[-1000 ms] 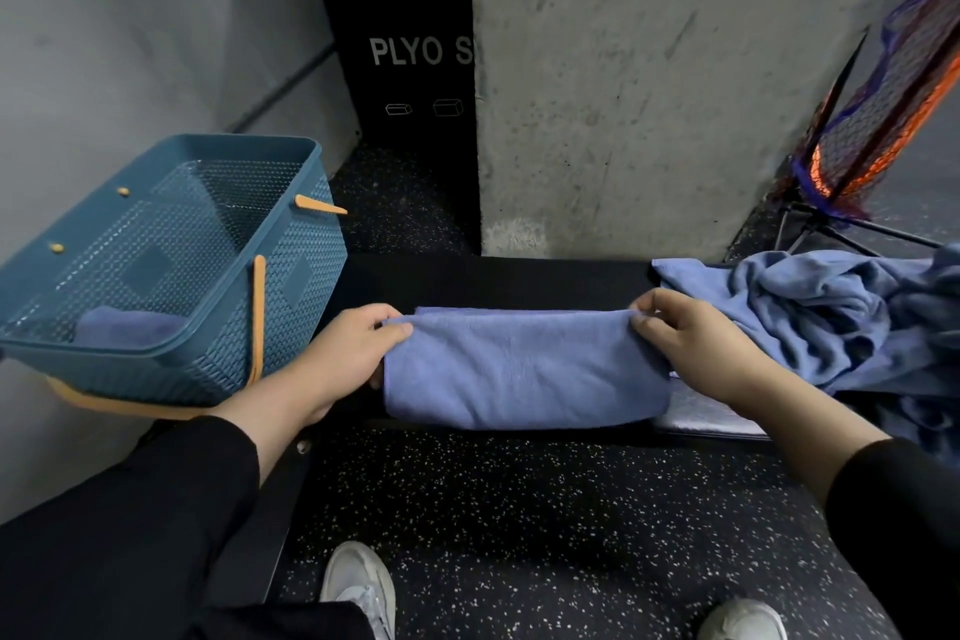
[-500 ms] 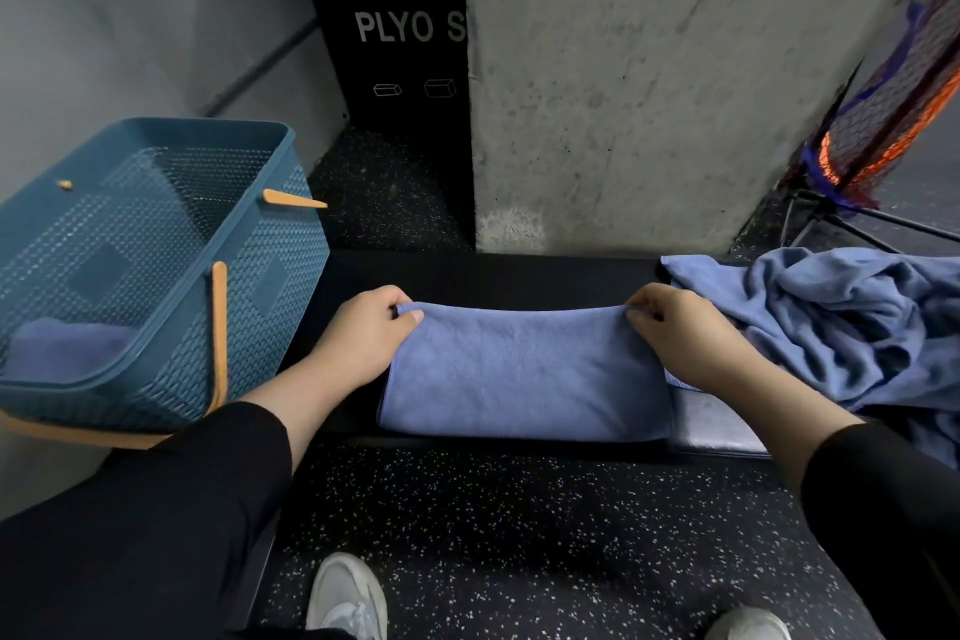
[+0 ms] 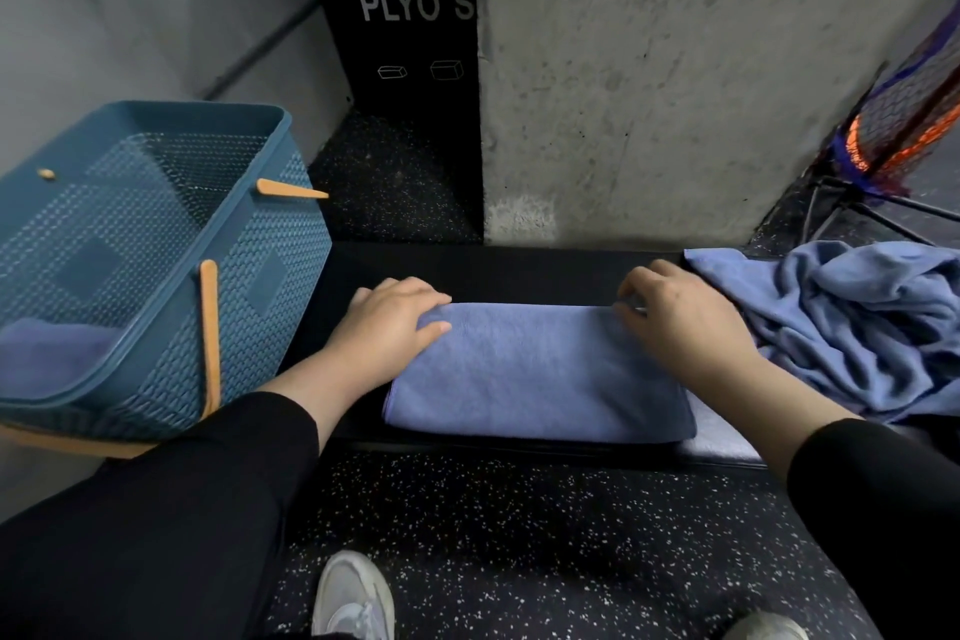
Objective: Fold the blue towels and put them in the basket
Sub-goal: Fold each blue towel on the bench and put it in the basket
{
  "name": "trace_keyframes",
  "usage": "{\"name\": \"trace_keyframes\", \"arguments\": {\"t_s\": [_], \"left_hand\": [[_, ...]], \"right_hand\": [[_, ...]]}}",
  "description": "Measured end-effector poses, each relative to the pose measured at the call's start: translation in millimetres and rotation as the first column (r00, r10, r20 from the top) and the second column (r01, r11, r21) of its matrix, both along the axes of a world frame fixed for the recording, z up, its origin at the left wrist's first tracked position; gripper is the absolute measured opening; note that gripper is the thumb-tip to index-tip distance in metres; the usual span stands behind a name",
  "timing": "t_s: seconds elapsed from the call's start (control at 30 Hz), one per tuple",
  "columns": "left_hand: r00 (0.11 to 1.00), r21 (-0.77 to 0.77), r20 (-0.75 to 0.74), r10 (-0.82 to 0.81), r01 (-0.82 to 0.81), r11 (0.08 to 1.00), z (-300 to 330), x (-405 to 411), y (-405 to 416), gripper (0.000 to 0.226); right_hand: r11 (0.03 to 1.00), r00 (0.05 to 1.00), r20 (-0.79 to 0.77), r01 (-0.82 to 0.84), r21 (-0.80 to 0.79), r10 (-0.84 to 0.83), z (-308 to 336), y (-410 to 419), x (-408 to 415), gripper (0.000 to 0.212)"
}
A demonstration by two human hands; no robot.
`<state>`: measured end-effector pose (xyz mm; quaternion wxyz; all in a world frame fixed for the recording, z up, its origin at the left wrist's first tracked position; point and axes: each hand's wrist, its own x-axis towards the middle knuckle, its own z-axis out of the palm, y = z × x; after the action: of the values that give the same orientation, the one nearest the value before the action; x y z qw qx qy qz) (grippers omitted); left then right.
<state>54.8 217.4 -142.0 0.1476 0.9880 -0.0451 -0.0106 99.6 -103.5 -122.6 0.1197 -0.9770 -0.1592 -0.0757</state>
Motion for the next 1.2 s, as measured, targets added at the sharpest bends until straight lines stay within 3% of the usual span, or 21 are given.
{"name": "trace_keyframes", "arguments": {"t_s": [0.13, 0.2, 0.37, 0.5, 0.57, 0.63, 0.73, 0.8, 0.93, 1.03, 1.07, 1.13, 1.2], "left_hand": [[0.999, 0.056, 0.003, 0.047, -0.047, 0.997, 1.9, 3.1, -4.4, 0.027], [0.996, 0.059, 0.009, 0.083, -0.084, 0.995, 3.5, 3.0, -5.9, 0.022], [0.978, 0.073, -0.011, 0.209, -0.208, 0.975, 13.9, -1.2, -7.0, 0.016], [0.951, 0.053, -0.11, 0.29, -0.285, 0.957, 19.9, -7.2, 3.3, 0.02], [0.951, 0.093, -0.121, 0.286, -0.276, 0.957, 21.0, -10.2, 9.6, 0.016], [0.964, 0.104, -0.079, 0.254, -0.245, 0.964, 21.2, -12.2, 14.9, 0.018], [0.996, 0.044, -0.037, 0.079, -0.077, 0.996, 18.8, -13.2, 19.1, 0.029], [0.995, 0.048, -0.098, -0.023, 0.027, 0.998, 18.9, -15.2, 16.8, 0.03], [0.972, 0.095, -0.229, -0.047, 0.07, 0.993, 23.5, -17.4, 10.3, 0.025], [0.939, -0.057, -0.305, -0.156, 0.146, 0.988, 25.5, -23.2, 2.5, 0.039], [0.934, -0.118, -0.307, -0.184, 0.154, 0.981, 26.0, -26.2, -0.1, 0.032], [0.955, -0.154, -0.201, -0.217, 0.188, 0.97, 27.3, -29.7, -1.5, 0.018], [0.97, -0.087, -0.092, -0.225, 0.218, 0.972, 24.1, -30.8, 3.0, 0.019]], "right_hand": [[0.993, 0.967, -0.256, -0.039, -0.108, 0.01, 6.4, 13.7, -17.4, 0.024], [0.98, 0.954, -0.3, -0.08, -0.181, 0.023, 9.7, 19.3, -24.2, 0.03], [0.976, 0.963, -0.27, -0.07, -0.205, 0.012, 12.4, 27.2, -22.6, 0.033], [0.95, 0.935, -0.341, -0.191, -0.245, 0.1, 9.1, 29.9, -26.1, 0.049], [0.968, 0.971, -0.208, -0.159, -0.194, 0.118, 5.7, 32.2, -29.6, 0.045], [0.982, 0.984, -0.097, -0.158, -0.105, 0.148, 5.7, 38.8, -35.4, 0.03], [0.974, 0.959, -0.19, -0.222, -0.044, 0.21, 0.4, 52.3, -47.6, 0.023], [0.963, 0.949, -0.205, -0.259, -0.075, 0.24, -9.4, 55.3, -51.5, 0.026], [0.964, 0.963, -0.181, -0.227, -0.139, 0.201, -16.7, 47.0, -41.2, 0.033], [0.978, 0.949, -0.273, -0.186, -0.09, 0.155, -21.4, 33.5, -34.1, 0.041], [0.984, 0.953, -0.267, -0.168, -0.061, 0.146, -22.5, 29.1, -33.4, 0.04], [0.982, 0.973, -0.141, -0.186, -0.007, 0.184, -20.9, 23.8, -33.2, 0.03], [0.948, 0.948, -0.055, -0.311, 0.068, 0.314, -14.4, 25.8, -37.7, 0.018]]}}
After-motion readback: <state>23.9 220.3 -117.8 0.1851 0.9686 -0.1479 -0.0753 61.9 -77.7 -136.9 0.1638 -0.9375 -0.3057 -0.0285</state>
